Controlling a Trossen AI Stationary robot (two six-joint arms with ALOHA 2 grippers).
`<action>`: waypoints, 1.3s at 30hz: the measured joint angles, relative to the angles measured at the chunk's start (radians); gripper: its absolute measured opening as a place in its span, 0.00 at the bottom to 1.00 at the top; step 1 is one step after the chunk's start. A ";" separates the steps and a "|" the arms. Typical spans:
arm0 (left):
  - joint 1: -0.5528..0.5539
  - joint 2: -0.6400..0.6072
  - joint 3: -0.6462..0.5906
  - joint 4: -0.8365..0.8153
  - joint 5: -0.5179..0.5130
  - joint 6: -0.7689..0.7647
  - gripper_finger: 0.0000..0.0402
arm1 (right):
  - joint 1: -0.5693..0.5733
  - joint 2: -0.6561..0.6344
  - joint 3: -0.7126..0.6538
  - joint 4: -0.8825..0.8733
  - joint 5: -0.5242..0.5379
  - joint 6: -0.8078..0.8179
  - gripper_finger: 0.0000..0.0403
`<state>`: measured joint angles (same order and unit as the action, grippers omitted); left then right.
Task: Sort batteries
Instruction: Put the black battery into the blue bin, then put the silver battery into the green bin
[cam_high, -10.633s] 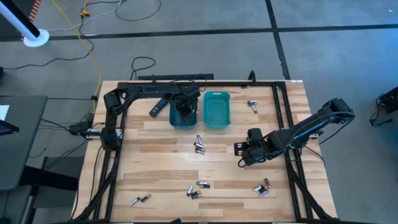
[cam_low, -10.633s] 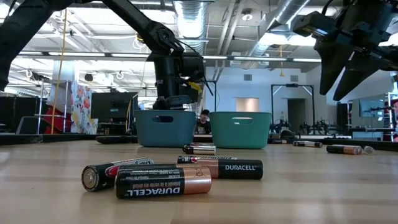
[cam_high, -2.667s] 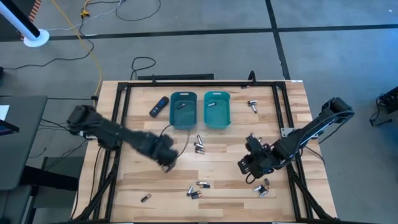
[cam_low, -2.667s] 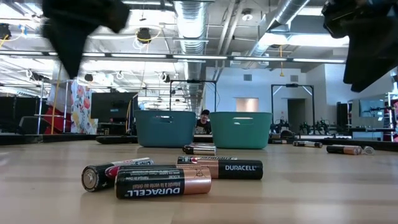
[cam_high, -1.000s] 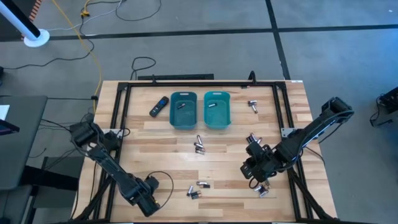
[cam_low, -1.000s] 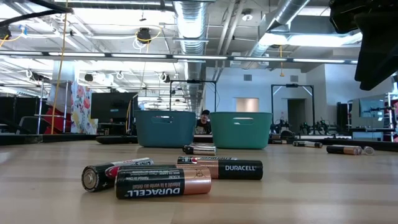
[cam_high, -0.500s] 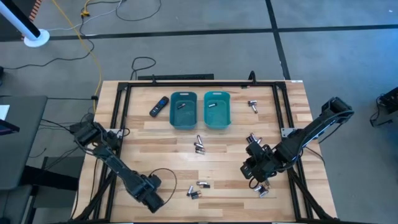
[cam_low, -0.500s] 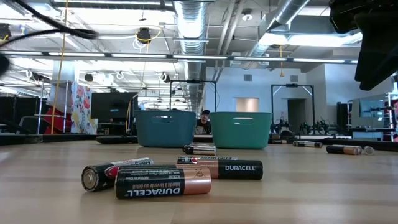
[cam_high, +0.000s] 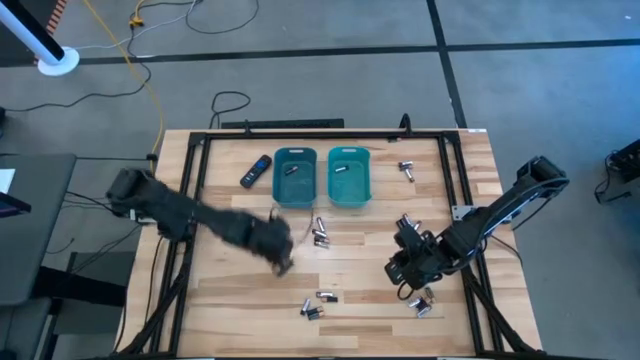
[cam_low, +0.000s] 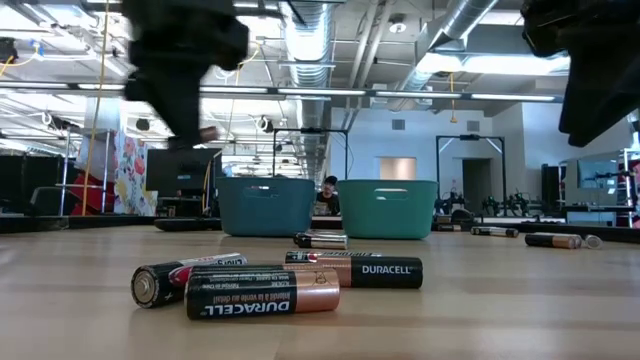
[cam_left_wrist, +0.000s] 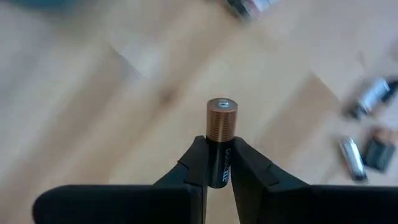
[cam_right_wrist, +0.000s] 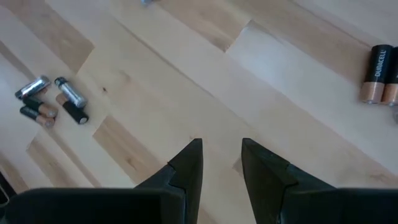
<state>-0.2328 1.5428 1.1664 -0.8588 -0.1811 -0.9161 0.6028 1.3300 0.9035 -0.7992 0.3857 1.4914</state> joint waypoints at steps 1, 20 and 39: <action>0.063 -0.012 0.000 0.005 0.003 0.062 0.09 | -0.009 0.000 0.000 0.000 0.000 0.001 0.32; 0.713 0.335 0.291 0.029 0.212 0.936 0.09 | -0.216 0.000 0.000 0.003 0.002 0.133 0.32; 0.718 0.372 0.294 0.042 0.220 1.012 0.36 | -0.329 0.000 0.000 -0.006 0.002 0.097 0.32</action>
<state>0.4854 1.9148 1.4601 -0.8166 0.0387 0.0959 0.2736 1.3300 0.9031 -0.8055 0.3878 1.5887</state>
